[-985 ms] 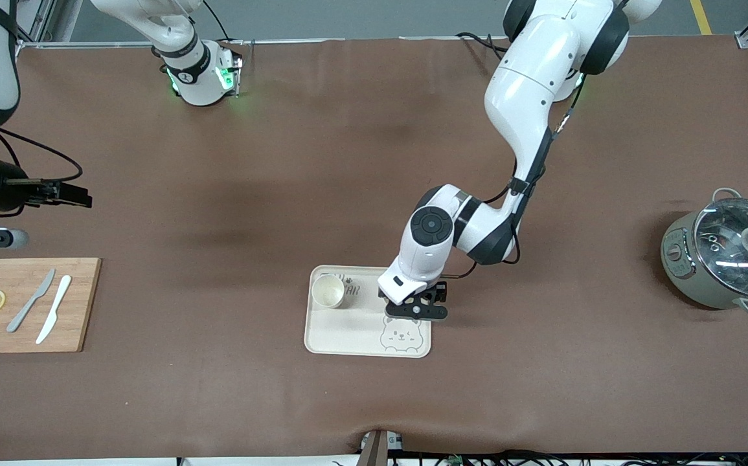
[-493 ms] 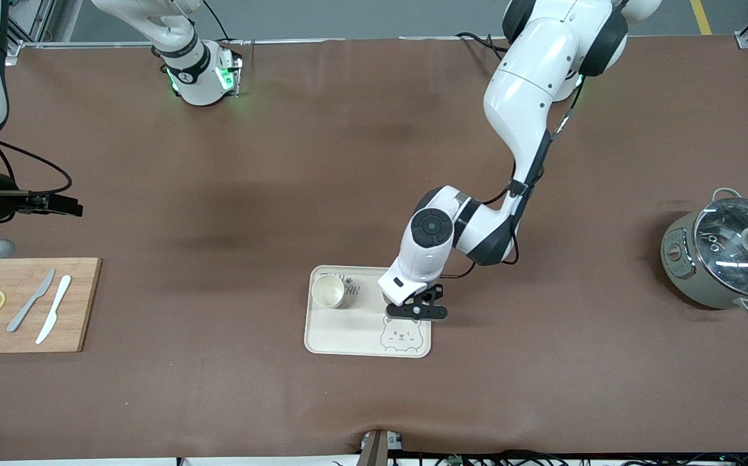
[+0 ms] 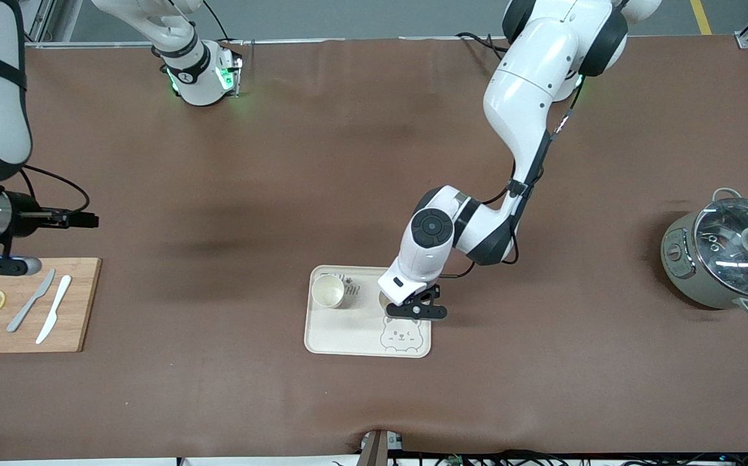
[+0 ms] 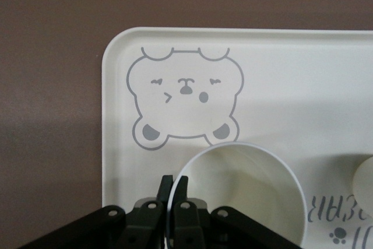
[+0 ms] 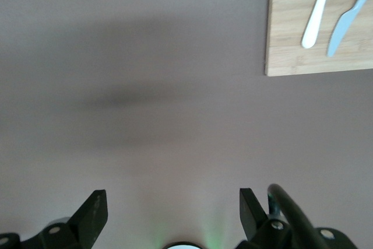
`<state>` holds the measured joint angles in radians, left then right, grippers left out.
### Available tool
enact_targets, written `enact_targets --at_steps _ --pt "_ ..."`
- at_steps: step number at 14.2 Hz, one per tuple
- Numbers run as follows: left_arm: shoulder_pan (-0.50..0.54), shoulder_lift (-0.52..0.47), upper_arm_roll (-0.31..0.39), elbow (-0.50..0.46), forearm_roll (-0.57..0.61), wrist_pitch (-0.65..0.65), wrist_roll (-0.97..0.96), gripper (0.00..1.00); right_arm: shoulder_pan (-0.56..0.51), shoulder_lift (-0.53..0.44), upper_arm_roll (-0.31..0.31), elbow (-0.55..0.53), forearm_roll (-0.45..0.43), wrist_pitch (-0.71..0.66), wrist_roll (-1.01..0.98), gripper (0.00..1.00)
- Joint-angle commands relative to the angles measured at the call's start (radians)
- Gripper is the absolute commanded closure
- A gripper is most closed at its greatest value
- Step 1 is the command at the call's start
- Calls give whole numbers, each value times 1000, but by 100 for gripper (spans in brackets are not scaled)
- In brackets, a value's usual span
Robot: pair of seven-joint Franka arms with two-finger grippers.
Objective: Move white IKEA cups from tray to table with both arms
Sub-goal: 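Lift the cup with the left gripper while the right gripper reaches the tray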
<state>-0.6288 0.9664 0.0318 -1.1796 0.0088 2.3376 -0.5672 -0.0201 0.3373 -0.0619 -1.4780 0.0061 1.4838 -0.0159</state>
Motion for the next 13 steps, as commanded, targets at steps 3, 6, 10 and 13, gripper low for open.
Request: enact_targets --at_steps 3,6,10,13 --pt "15 -23 0 12 -21 5 -2 100 -12 40 10 7 131 6 17 0" --pt "18 -63 0 -11 -24 -7 1 100 14 45 10 -1 160 18 155 0" --pt "32 -97 -1 -11 -24 -47 1 100 72 60 10 -4 166 87 254 0" --pt "38 -130 -1 -9 -23 -122 4 100 95 81 11 -7 166 107 270 0"
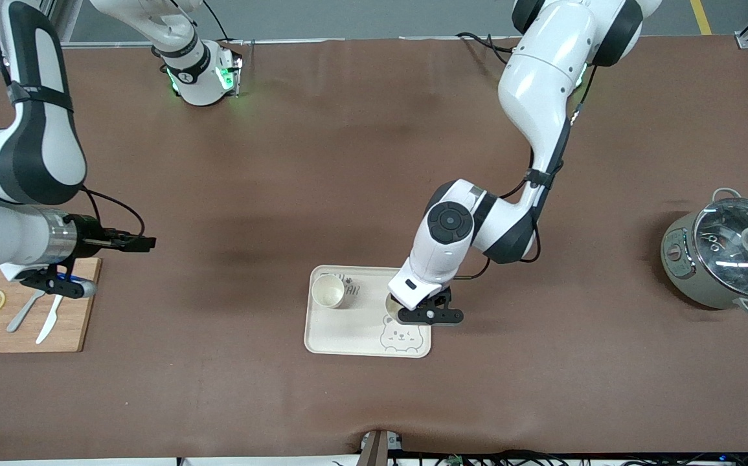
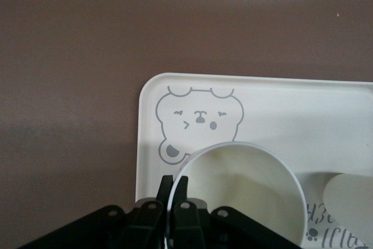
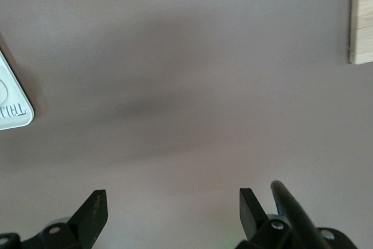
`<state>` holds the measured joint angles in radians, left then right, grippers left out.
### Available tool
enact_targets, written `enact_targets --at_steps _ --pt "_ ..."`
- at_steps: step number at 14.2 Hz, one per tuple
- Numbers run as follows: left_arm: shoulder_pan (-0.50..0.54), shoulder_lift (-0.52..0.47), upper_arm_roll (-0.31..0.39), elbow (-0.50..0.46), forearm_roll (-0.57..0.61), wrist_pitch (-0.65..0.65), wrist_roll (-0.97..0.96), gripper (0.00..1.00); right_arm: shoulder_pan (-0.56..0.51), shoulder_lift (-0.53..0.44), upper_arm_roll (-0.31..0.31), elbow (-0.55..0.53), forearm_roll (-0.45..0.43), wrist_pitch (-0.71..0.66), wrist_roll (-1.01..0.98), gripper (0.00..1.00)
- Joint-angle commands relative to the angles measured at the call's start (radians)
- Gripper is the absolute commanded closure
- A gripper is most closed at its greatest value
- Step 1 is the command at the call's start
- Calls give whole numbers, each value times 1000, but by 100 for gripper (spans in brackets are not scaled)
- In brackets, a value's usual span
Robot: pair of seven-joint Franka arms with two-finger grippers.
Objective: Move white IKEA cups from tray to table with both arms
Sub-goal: 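Lift the cup with the left gripper while the right gripper reaches the tray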
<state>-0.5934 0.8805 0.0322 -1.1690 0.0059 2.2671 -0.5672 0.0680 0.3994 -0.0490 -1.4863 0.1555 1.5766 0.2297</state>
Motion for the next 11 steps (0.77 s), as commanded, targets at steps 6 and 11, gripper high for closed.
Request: enact_targets --at_steps 6,11 --pt "18 -123 -3 -21 -23 -153 26 100 93 52 -2 0 18 82 207 0" --pt "72 -288 -3 -40 -46 -415 168 100 165 108 0 1 52 200 376 0"
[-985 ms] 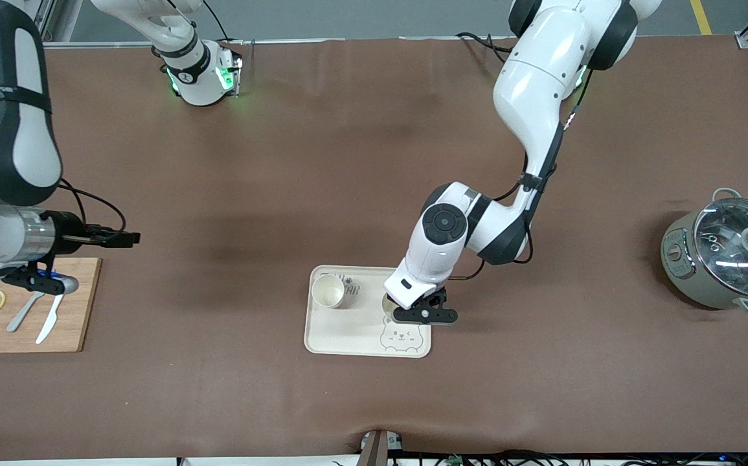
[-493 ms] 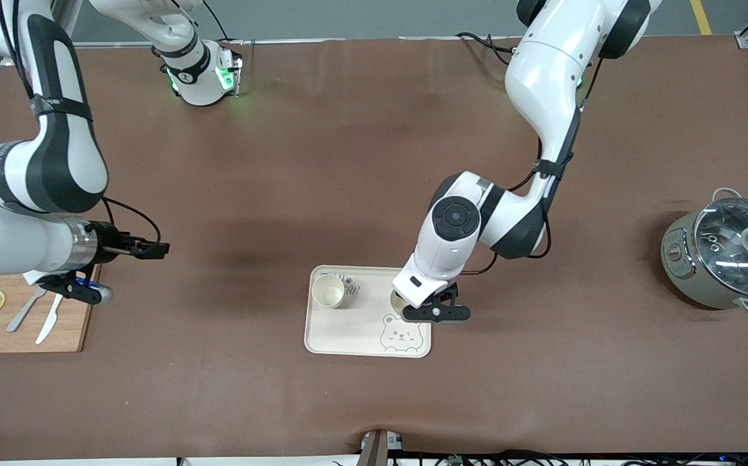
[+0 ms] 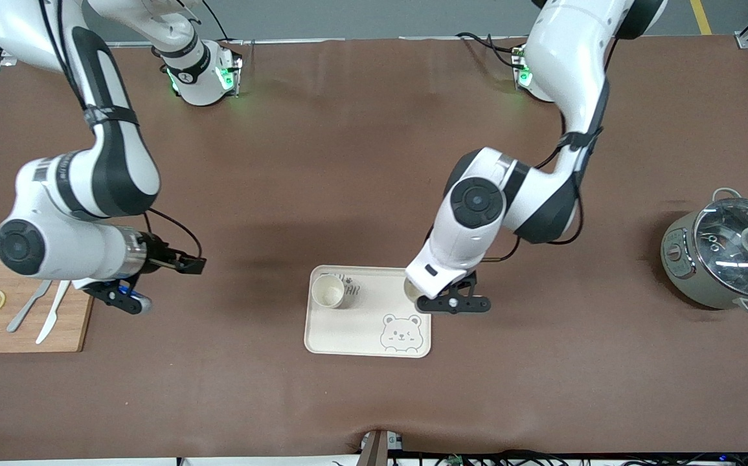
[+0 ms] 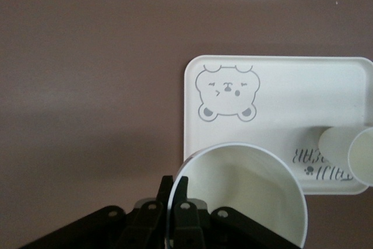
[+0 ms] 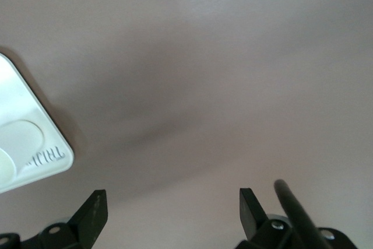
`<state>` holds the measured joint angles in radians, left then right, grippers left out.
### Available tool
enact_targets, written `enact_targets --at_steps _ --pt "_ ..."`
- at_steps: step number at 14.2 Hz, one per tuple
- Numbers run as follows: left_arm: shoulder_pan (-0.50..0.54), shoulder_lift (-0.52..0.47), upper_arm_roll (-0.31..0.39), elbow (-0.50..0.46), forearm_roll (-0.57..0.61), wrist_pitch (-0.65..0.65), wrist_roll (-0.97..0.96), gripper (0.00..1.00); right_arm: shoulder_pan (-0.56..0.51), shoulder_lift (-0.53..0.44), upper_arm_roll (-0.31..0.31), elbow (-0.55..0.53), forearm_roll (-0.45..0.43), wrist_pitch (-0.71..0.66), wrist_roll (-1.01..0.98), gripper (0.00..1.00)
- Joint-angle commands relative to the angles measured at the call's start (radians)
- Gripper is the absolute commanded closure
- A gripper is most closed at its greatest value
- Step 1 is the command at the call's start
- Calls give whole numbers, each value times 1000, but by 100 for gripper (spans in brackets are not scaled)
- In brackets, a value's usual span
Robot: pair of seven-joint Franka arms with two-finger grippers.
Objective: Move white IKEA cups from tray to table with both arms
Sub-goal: 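Lift the cup with the left gripper while the right gripper reaches the tray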
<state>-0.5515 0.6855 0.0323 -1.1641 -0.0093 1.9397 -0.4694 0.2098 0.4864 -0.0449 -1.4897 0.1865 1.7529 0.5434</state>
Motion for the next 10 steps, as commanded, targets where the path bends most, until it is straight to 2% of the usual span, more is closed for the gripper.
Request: enact_targets --at_steps 1,4,7,8,10 --pt "47 -136 -3 -72 -31 -112 99 100 34 26 -4 6 24 28 96 0" --pt "88 -260 -3 -196 -31 -122 179 100 74 52 -4 9 54 81 185 0" --pt "131 -366 -2 -334 -31 -102 265 100 102 75 -4 12 123 152 245 0" --pt "146 -406 -2 -400 -29 -67 294 100 120 86 -4 14 142 184 275 0" --pt "179 -510 -2 -596 -29 69 357 100 146 103 -4 17 142 212 315 0"
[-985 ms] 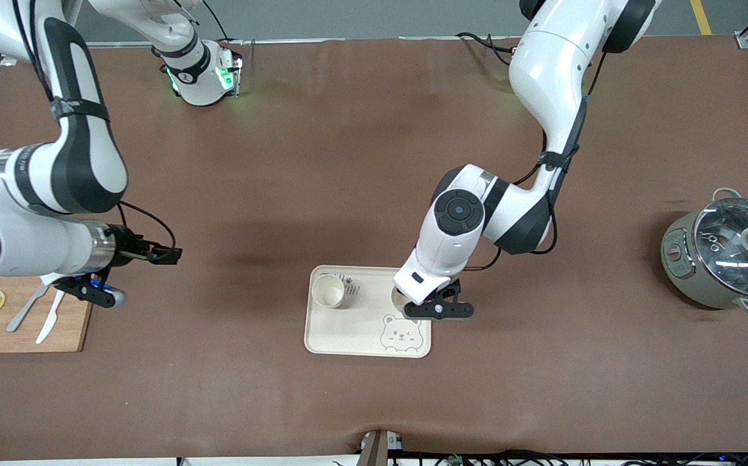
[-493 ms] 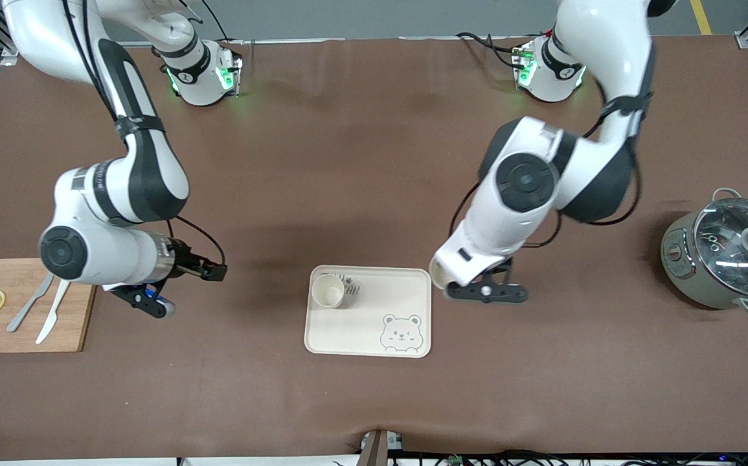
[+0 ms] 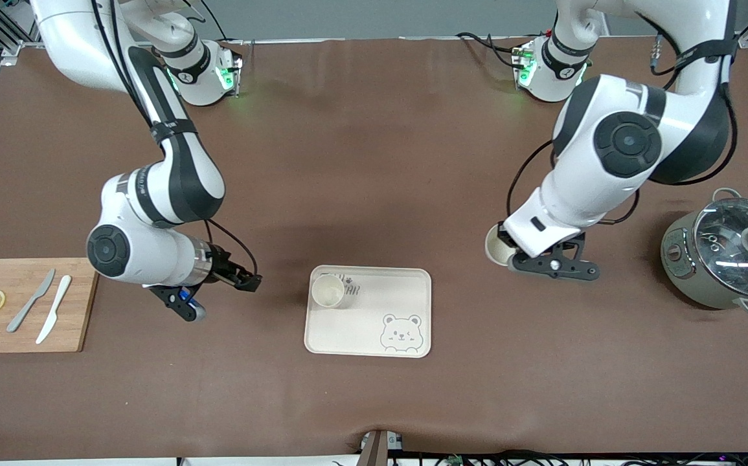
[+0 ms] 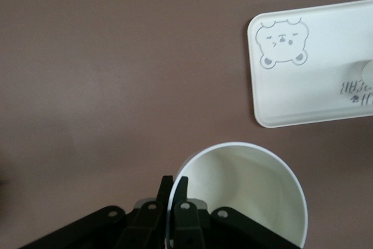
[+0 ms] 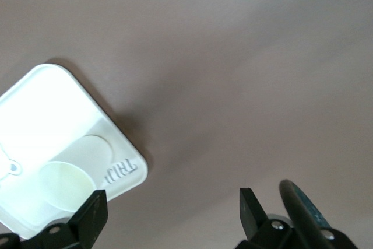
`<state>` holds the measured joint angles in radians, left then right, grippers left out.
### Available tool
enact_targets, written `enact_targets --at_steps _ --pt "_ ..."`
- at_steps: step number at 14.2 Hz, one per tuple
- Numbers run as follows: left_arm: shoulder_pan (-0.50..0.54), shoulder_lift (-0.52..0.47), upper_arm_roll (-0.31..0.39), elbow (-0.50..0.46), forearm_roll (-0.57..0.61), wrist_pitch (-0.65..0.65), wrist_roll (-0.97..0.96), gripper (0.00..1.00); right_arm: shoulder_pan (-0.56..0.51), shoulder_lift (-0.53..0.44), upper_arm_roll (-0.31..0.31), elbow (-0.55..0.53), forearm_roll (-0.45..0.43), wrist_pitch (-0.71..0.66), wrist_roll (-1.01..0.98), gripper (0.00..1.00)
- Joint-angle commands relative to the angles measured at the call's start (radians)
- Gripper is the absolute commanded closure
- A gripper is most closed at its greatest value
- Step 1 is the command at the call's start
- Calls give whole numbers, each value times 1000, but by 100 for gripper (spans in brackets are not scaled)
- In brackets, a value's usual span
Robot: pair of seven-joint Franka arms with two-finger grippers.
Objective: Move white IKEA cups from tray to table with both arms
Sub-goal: 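Lift the cup with the left gripper while the right gripper reaches the tray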
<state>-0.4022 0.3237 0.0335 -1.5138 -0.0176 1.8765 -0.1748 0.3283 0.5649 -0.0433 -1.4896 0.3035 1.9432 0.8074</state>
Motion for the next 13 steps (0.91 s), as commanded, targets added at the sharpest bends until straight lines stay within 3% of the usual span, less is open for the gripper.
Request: enact_targets --at_steps 1,3,6,9,13 --pt "45 -197 -3 -350 -21 215 95 100 29 26 -6 17 26 23 59 0" --pt "84 -277 -3 -535 -19 362 156 100 41 41 -6 18 28 45 94 0" --pt "138 -360 -3 -737 -21 518 241 100 86 70 -6 18 26 115 180 0" --pt "183 -431 -3 -882 -21 607 311 100 130 96 -6 18 29 163 226 0" --pt "219 -460 -3 -1031 -22 748 374 100 144 102 -6 26 34 169 276 12"
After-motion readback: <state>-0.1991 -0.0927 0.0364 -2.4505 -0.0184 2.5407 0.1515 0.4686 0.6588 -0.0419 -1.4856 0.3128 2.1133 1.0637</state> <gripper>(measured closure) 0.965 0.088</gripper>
